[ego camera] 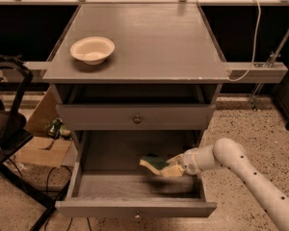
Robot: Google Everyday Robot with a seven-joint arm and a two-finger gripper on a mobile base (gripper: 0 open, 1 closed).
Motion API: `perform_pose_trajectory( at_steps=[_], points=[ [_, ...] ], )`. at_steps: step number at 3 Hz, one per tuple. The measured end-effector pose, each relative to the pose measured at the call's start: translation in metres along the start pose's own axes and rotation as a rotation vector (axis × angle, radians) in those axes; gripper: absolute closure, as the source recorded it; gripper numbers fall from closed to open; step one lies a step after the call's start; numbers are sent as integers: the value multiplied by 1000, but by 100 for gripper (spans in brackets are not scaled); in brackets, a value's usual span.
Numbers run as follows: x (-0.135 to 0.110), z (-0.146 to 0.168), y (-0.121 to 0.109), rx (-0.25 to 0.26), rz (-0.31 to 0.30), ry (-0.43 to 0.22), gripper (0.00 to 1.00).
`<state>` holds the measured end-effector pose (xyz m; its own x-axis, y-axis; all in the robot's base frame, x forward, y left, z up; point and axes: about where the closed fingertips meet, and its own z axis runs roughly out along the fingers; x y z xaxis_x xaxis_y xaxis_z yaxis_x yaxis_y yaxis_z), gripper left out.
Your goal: Place sponge into middle drawer
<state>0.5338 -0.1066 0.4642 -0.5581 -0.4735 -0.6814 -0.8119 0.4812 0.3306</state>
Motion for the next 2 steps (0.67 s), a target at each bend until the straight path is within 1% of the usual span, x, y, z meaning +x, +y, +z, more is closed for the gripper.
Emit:
perform_pose_trajectory(
  at_steps=[2],
  points=[
    [0, 0, 0, 0, 0, 0, 15]
  ],
)
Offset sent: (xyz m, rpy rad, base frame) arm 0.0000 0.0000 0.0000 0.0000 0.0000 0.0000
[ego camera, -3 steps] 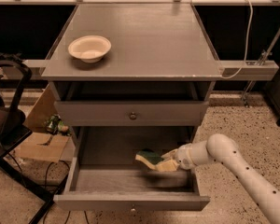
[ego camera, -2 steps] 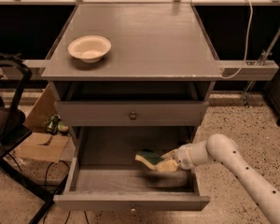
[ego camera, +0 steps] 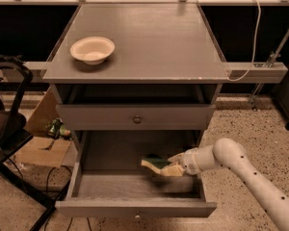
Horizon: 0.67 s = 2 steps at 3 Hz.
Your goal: Place sponge into middle drawer
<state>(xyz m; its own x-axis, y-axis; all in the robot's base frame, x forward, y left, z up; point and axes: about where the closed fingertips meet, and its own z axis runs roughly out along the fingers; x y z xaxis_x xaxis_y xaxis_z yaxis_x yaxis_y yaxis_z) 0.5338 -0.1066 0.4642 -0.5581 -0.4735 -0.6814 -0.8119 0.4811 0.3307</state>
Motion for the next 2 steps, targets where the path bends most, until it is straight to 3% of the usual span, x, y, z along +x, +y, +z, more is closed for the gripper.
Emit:
perform_pose_trajectory(
  at_steps=[1, 2],
  points=[
    [-5, -4, 1, 6, -1, 0, 0],
    [-21, -19, 5, 24, -5, -1, 0]
  ],
)
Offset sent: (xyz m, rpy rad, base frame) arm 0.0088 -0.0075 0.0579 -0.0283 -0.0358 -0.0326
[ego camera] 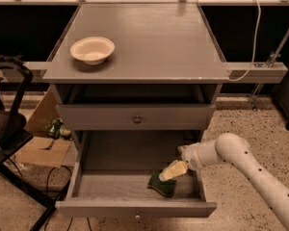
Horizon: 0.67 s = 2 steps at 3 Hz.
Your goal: Place sponge into middle drawer
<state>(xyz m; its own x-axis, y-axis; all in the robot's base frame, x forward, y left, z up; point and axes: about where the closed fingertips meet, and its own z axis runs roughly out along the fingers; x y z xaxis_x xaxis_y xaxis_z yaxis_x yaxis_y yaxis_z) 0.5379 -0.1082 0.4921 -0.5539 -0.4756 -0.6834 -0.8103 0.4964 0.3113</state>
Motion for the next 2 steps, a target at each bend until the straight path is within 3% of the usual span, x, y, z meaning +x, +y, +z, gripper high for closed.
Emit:
perform_pose_trajectory(
  at_steps=[1, 2],
  points=[
    [-41, -49, 27, 17, 18, -5, 0],
    [-92, -119, 69, 33, 67, 5, 0]
  ],
)
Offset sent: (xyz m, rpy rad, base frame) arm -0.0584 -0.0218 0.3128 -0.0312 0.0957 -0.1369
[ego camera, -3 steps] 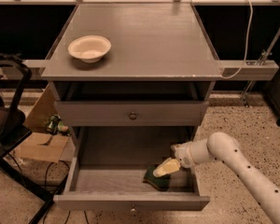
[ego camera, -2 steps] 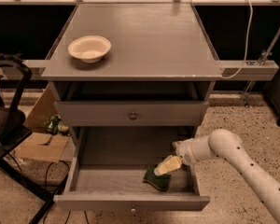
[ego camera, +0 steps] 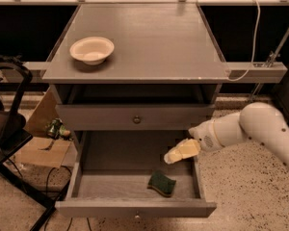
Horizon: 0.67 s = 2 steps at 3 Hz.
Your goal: Place sponge into middle drawer
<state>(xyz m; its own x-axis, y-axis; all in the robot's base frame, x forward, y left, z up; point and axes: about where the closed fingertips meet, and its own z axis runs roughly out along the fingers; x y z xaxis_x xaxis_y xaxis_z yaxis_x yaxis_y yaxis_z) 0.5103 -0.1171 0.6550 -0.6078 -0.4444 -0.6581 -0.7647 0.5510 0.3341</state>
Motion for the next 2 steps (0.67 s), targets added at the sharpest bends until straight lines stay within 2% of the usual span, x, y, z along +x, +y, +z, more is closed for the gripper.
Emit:
perform_pose_trajectory(
  at_steps=[1, 2],
  points=[
    [-52, -58, 35, 82, 95, 32, 0],
    [-105, -94, 62, 184, 192, 56, 0]
  ],
)
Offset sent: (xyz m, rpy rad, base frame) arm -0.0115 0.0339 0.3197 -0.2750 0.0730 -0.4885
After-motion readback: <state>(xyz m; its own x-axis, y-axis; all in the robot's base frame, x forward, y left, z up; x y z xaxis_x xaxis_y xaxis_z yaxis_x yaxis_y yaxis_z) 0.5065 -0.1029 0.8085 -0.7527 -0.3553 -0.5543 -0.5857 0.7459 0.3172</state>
